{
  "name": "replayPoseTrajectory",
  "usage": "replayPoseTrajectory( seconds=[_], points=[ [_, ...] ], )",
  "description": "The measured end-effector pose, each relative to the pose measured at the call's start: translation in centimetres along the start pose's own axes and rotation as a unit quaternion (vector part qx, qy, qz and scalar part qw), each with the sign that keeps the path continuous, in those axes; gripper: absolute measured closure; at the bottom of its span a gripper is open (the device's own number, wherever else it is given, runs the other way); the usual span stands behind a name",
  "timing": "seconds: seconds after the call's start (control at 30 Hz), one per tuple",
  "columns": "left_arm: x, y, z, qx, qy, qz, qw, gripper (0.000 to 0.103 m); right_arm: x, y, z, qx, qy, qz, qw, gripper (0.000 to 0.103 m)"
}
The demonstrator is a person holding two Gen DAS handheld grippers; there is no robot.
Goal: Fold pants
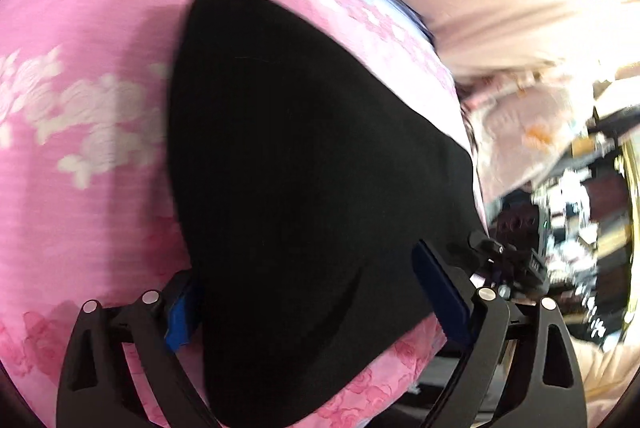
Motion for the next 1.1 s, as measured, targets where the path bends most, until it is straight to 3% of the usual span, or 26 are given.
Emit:
replayPoseTrajectory(
  seconds=[0.1,0.13,0.2,0.27,0.37,0.6,0.97,1.1],
  points=[
    [-0.1,-0.4,-0.8,0.007,-0.036,0.019,0.9991,0.012,-0.8,-0.5,0.6,-0.007,-0.055,0.014,0.998,0.039],
    [-0.1,-0.4,-0.8,0.009,-0.036,0.022,0.999,0.012,-1.0,-0.6,0.7,-0.009,-0.059,0.006,0.998,0.054],
    [-0.1,-0.4,-0.6,0.008,-0.02,0.033,0.9992,0.014,-0.9,-0.8,0.5,-0.009,-0.035,-0.016,0.999,0.063],
    [0.3,-0.1,-0.6,0.008,-0.022,0.049,0.9985,0.047,-0.2,-0.6,0.4,-0.009,-0.018,-0.03,0.999,0.067],
    [0.3,0.5,-0.7,0.015,0.0,0.041,0.9991,0.057,1.1,-0.1,0.4,-0.01,0.001,-0.046,0.999,0.07],
    [-1.8,2.3,-0.3,0.022,0.015,0.02,0.9995,0.062,3.3,1.1,-0.1,0.007,0.005,-0.058,0.998,0.071],
    [-3.9,6.6,-6.7,0.105,0.043,0.011,0.9935,0.065,5.6,6.5,-6.7,0.11,-0.043,-0.08,0.99,0.071],
    [-5.6,8.7,-5.4,0.101,0.033,0.006,0.9943,0.066,8.8,8.2,-5.5,0.106,-0.019,-0.069,0.992,0.072]
  ],
)
Point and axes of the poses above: each gripper's, at about its wrist camera, not at the fingertips, and y roughly against the way its jaws point, x to its left, z to its top, the point moved 8 cm from there along -y, roughly the way its jaws point, and after that the axes turned 12 degrees about -x, right-handed, at the moved point
